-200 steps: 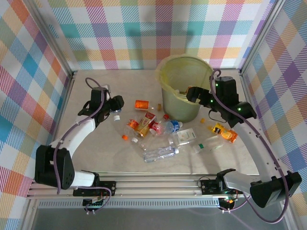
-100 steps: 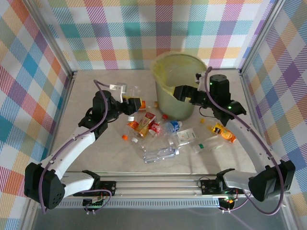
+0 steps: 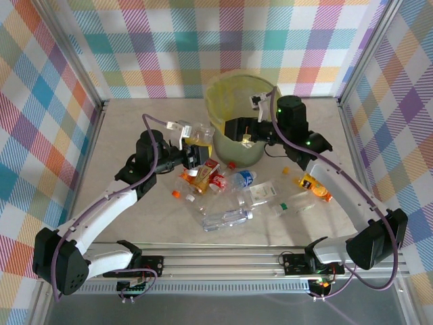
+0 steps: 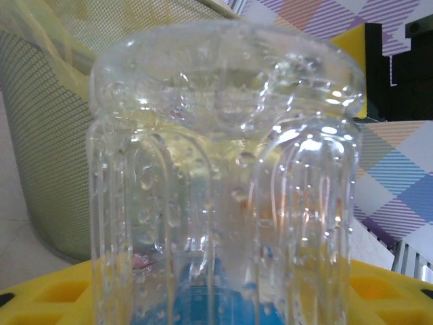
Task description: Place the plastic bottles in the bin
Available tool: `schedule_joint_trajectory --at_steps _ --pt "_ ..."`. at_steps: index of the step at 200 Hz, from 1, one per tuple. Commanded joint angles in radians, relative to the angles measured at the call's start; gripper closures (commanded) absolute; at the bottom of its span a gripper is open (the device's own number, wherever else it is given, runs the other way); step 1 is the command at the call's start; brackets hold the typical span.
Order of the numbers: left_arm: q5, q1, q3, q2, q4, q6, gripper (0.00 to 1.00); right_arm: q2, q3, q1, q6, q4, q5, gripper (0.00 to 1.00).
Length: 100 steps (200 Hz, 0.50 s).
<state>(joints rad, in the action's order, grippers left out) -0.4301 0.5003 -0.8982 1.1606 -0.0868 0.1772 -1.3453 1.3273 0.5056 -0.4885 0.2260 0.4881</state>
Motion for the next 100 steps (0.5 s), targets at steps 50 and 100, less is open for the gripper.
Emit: schedule_joint_trajectory --at_steps 50,100 --pt "-0.076 0.086 -0.074 0.016 -0.077 -0.062 0.52 -0.004 0.085 0.083 0.057 0.01 0.024 0.0" --pt "-0.07 0.127 -0.088 0.011 -0.133 -0.061 0.52 -0.02 0.092 0.104 0.049 0.006 0.025 0.03"
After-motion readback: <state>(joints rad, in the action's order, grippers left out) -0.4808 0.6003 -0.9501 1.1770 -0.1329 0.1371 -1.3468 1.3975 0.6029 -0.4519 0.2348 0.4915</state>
